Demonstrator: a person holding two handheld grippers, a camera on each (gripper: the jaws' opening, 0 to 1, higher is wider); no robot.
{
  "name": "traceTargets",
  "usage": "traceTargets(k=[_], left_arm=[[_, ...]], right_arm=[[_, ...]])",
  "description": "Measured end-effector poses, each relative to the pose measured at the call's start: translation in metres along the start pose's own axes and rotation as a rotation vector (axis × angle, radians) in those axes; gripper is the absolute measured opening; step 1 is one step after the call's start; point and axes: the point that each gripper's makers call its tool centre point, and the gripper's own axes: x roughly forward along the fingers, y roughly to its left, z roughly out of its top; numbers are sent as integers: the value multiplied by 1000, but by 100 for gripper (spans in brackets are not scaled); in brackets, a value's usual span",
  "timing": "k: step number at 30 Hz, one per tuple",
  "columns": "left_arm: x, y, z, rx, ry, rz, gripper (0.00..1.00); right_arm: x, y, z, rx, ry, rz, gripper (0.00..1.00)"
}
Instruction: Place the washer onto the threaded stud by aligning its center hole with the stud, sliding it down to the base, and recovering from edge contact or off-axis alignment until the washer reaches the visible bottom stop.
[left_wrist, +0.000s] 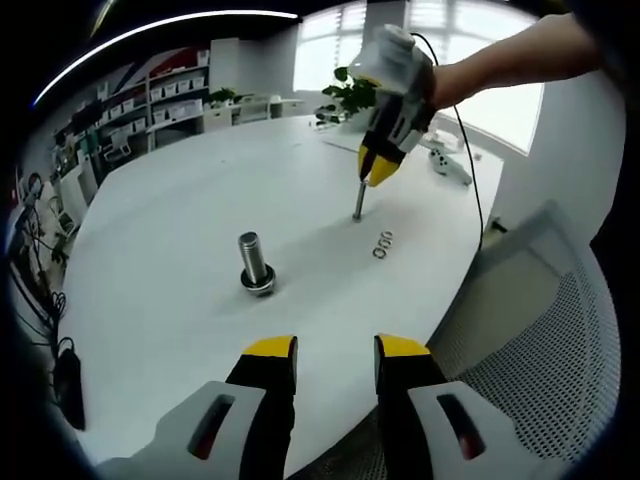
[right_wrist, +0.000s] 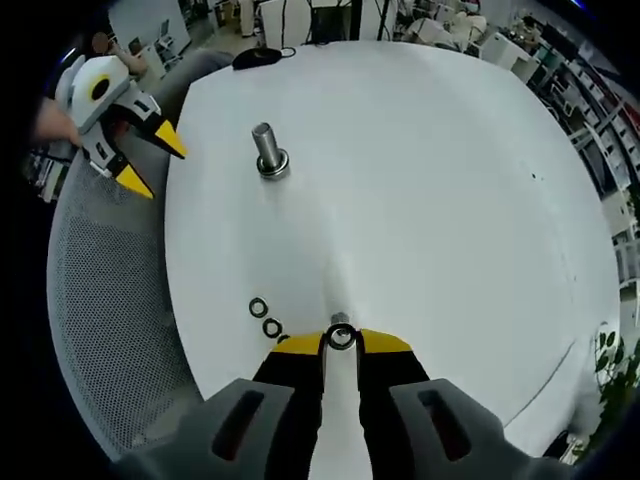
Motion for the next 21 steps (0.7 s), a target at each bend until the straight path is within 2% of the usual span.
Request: traceTargets(k=[6, 21], left_arm=[[0, 1, 0, -3, -2, 1, 29], [1, -1, -1, 0, 3, -5, 28]], right_arm=[[2, -3, 3, 4, -7, -2, 13], [18, 0, -5, -15, 37, 21, 13]])
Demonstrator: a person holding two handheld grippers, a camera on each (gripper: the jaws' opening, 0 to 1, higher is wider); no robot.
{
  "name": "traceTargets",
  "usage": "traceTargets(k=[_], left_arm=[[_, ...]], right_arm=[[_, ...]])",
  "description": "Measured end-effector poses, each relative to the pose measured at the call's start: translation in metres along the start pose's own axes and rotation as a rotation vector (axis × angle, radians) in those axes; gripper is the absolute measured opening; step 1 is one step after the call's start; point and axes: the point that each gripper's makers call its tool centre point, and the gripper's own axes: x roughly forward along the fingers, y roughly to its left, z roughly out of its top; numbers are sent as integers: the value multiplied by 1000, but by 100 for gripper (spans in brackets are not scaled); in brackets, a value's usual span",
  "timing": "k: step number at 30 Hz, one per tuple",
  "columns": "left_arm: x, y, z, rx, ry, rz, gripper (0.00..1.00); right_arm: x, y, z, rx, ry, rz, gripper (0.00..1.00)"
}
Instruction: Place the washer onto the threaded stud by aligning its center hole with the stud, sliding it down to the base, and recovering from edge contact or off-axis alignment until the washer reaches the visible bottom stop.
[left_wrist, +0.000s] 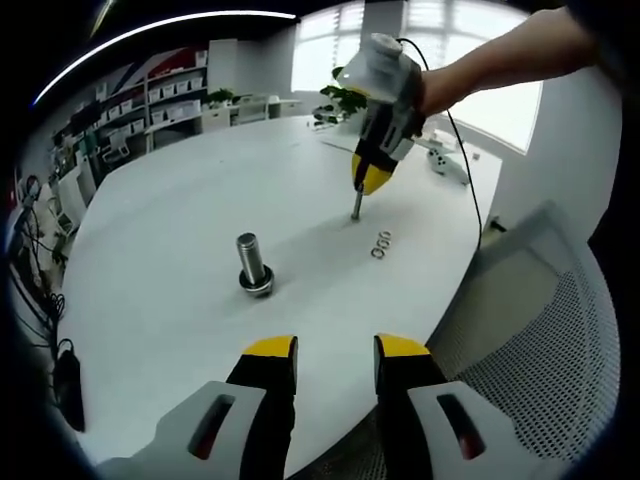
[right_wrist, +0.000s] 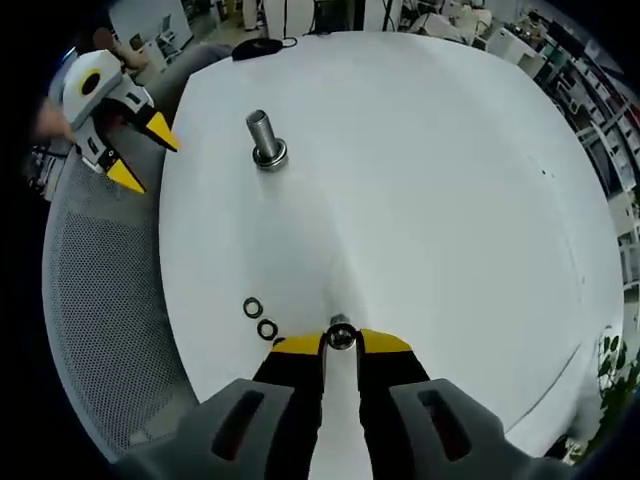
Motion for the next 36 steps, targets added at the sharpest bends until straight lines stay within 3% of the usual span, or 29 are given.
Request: traceTargets(k=[19, 36], left_arm=[[0, 2, -1, -14, 3, 3, 28], [0, 4, -2, -15, 7, 3, 27]], right_arm=[[28, 0, -5, 19, 44, 17, 14], [39, -1, -10, 34, 63, 27, 15]])
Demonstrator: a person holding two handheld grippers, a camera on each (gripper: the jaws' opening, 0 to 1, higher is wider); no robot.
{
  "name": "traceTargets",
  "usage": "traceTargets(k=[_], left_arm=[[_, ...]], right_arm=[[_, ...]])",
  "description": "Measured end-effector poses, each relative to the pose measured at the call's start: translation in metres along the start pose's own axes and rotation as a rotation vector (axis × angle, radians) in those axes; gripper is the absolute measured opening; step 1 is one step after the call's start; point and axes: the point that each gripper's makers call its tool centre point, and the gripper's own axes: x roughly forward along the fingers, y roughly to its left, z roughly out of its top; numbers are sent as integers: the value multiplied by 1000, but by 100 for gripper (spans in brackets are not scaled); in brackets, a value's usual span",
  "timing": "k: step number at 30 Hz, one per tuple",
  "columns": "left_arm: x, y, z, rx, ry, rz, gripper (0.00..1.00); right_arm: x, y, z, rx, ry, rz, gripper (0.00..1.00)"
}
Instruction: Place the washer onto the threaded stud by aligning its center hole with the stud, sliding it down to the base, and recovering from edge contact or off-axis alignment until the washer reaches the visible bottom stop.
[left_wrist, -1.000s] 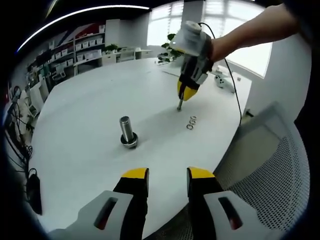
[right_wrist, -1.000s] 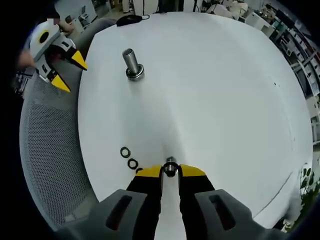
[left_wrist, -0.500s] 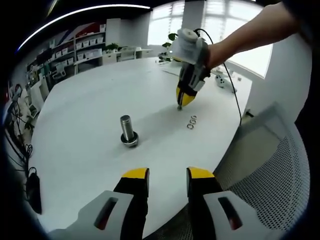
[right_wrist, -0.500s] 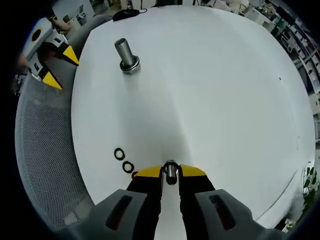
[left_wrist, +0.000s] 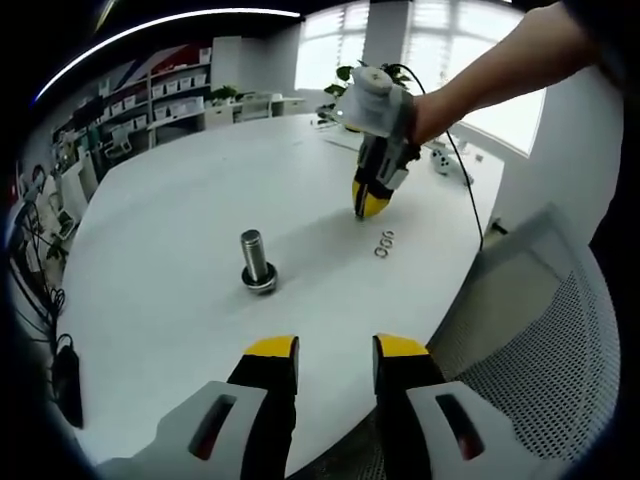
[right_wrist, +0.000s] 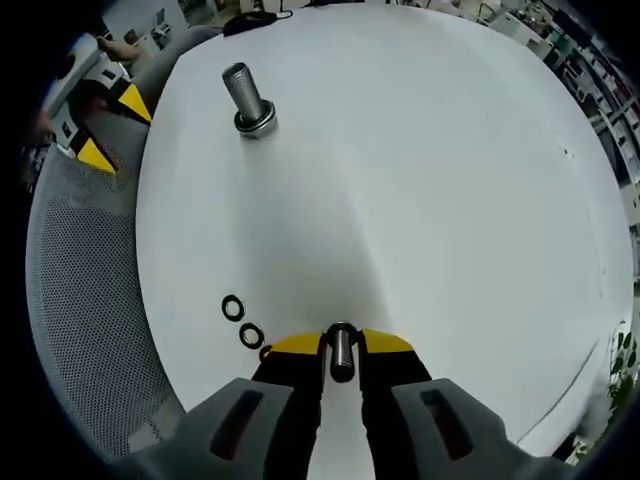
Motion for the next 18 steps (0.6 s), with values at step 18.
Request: traceTargets(k=[18], left_arm=[[-1, 2, 1, -8, -5, 10, 27]], right_arm=[[-1, 0, -1, 22, -6, -10, 24]])
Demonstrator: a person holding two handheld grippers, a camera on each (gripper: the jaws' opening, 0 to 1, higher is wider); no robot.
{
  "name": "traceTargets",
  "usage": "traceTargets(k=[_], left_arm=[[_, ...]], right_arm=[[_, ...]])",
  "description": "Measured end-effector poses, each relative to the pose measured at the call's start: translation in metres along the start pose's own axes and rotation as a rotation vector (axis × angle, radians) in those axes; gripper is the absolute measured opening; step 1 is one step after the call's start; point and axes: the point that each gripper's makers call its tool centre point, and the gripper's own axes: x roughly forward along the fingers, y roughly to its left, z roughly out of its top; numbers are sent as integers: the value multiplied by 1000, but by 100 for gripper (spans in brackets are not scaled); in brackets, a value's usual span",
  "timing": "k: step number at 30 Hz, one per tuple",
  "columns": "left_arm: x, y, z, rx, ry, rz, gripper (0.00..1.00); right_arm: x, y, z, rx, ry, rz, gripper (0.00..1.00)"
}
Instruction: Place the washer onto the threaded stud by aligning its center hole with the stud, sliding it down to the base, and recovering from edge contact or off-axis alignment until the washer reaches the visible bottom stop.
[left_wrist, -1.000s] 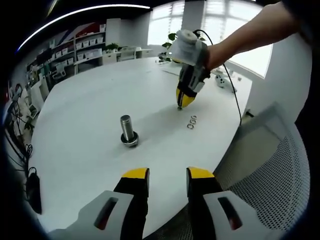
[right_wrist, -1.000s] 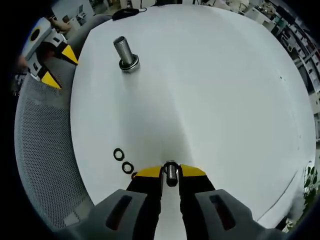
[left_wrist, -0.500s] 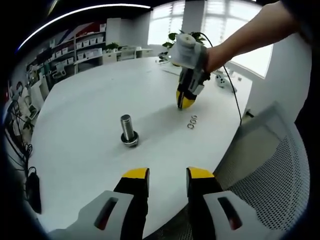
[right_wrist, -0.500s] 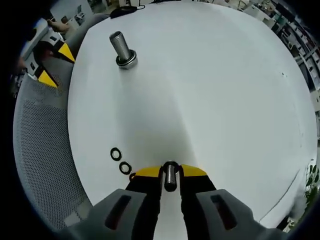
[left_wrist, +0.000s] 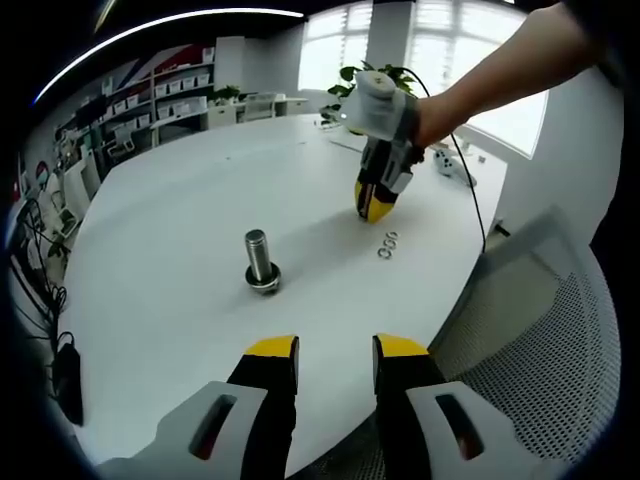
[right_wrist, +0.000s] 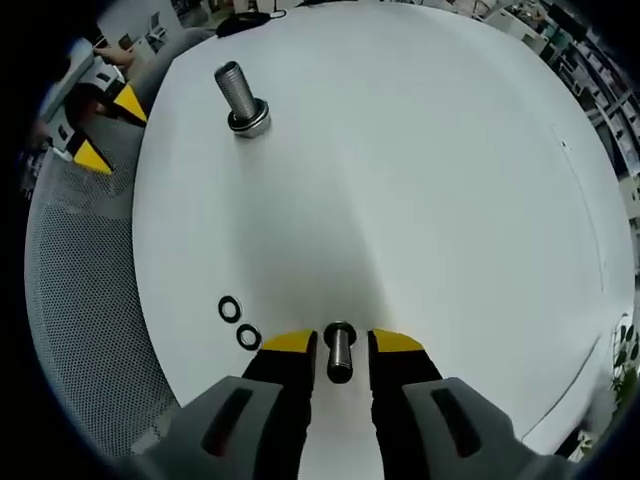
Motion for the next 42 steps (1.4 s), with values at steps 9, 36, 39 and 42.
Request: traceTargets(k=[9, 36, 39, 42], left_arm=[[0, 0, 1, 3, -3, 1, 27], [-2, 1, 3, 10, -16, 9, 27], [-2, 0, 3, 10, -19, 8, 28], [-2, 0, 4, 7, -22, 6, 28]], right_arm=[[-5, 3, -5, 8, -14, 0, 28], [-27, 4, -18, 21, -55, -44, 34], [-29, 6, -21, 24, -59, -48, 35], [-30, 7, -26, 34, -65, -51, 35]])
